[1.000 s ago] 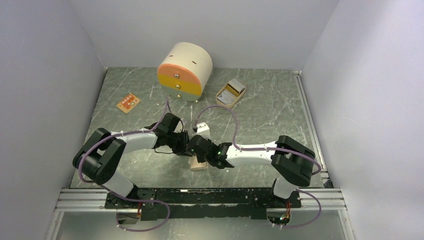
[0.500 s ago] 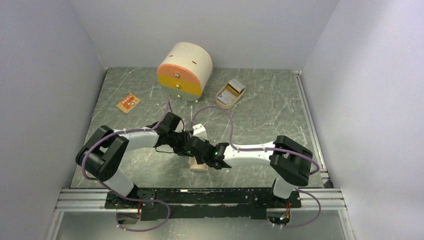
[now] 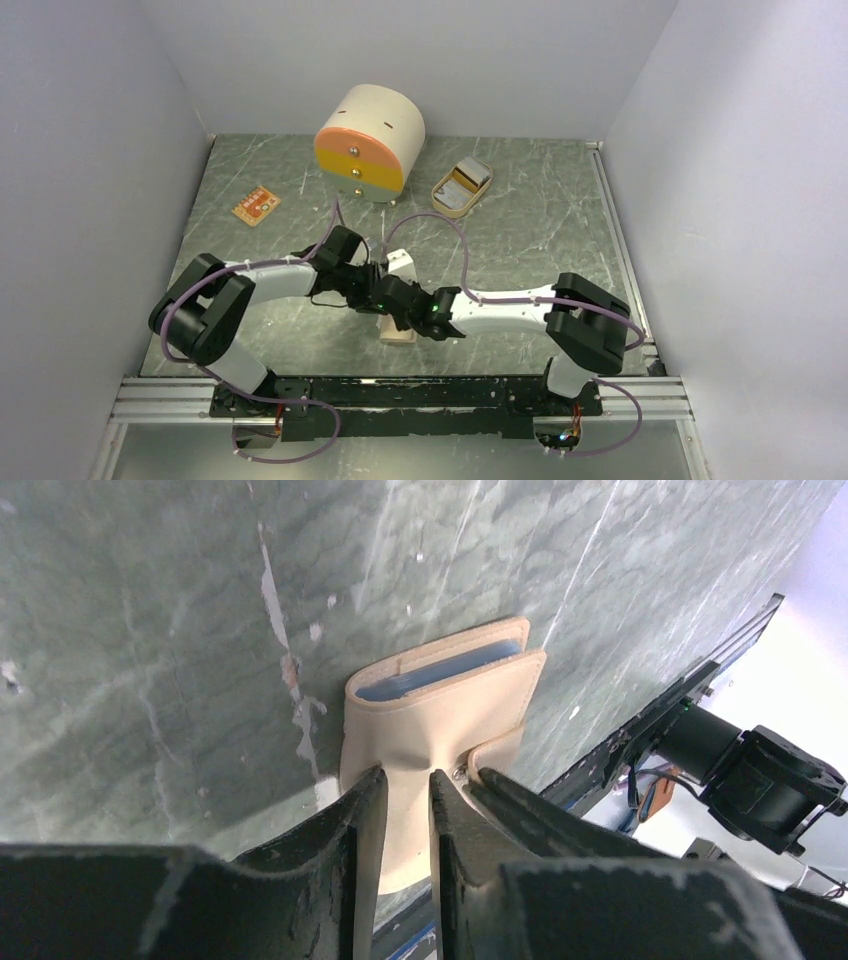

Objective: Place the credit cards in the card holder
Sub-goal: Close the card holder at the center of the board.

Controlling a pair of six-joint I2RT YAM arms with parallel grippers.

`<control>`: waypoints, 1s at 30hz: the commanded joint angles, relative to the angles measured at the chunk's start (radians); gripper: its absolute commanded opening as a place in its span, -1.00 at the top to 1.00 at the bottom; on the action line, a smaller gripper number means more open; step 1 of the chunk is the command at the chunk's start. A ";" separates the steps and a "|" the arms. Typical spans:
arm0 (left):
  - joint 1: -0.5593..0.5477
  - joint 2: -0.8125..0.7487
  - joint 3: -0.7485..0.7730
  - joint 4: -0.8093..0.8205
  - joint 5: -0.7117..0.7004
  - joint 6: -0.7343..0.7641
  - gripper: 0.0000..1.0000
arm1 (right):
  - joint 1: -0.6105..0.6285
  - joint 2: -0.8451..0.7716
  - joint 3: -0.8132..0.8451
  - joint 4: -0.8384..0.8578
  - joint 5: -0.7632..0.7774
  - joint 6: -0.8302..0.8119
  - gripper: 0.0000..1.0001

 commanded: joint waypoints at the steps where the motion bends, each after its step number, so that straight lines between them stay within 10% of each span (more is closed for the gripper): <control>1: -0.016 -0.064 -0.058 -0.079 -0.043 -0.009 0.44 | 0.012 -0.050 -0.046 -0.024 -0.009 0.030 1.00; 30: -0.017 -0.032 -0.069 -0.022 -0.030 -0.002 0.49 | 0.015 -0.038 -0.030 -0.006 -0.016 0.025 1.00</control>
